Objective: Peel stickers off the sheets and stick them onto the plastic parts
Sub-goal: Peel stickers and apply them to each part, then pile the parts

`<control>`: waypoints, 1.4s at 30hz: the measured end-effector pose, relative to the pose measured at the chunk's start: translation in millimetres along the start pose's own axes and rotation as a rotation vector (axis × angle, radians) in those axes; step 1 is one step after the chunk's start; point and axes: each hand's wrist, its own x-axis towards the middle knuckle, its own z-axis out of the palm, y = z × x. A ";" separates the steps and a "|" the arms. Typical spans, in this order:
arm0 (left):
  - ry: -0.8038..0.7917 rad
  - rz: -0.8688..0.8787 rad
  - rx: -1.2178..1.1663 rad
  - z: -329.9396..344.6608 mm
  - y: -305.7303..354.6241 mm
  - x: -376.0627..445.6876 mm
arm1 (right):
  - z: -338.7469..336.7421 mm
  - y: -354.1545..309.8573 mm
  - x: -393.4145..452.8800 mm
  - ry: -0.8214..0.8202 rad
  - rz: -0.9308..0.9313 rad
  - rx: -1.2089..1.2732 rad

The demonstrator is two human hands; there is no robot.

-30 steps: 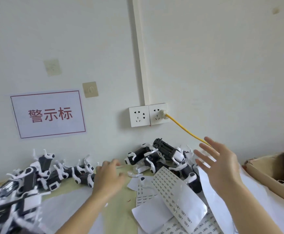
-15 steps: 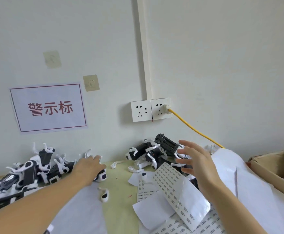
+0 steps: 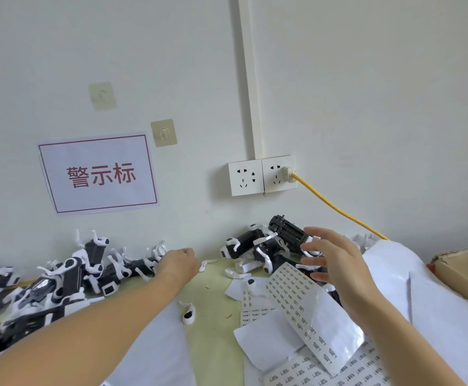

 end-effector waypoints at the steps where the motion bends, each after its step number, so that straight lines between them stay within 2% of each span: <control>1: 0.023 -0.049 -0.070 -4.4 -4.0 -3.7 | 0.8 0.5 -1.0 -0.008 0.000 -0.014; 7: 0.232 -0.205 -0.621 -45.6 -22.3 -26.8 | 4.3 1.5 -4.1 -0.041 0.001 -0.077; 13: 0.413 -0.423 -1.449 -83.3 -21.3 -55.7 | 5.4 4.4 -5.8 -0.044 -0.006 -0.098; 17: 0.377 -0.499 -1.949 -70.8 6.2 -85.4 | 7.7 4.6 -7.9 -0.048 -0.009 -0.118; 23: 0.260 -0.555 -2.280 -32.5 51.2 -105.3 | 15.0 7.0 -8.7 -0.073 -0.029 -0.180; 31: 0.015 -0.397 -2.261 -5.2 38.0 -107.5 | 16.6 10.4 -9.3 -0.078 -0.033 -0.233; 33: 0.050 -0.503 -2.228 -2.5 34.5 -104.4 | 17.0 10.0 -10.4 -0.071 -0.037 -0.232; 35: 0.169 -0.671 -2.138 -0.4 29.1 -97.5 | 17.5 9.5 -11.4 -0.069 -0.039 -0.229; 37: 0.194 -0.700 -1.951 2.4 20.8 -86.6 | 18.0 8.8 -11.4 -0.075 -0.041 -0.226; 39: 0.034 -0.565 -1.722 1.1 7.8 -71.5 | 18.5 8.9 -11.3 -0.080 -0.040 -0.226; 42: -0.416 -0.343 -1.540 -8.4 -12.4 -49.0 | 18.3 9.7 -10.6 -0.082 -0.036 -0.221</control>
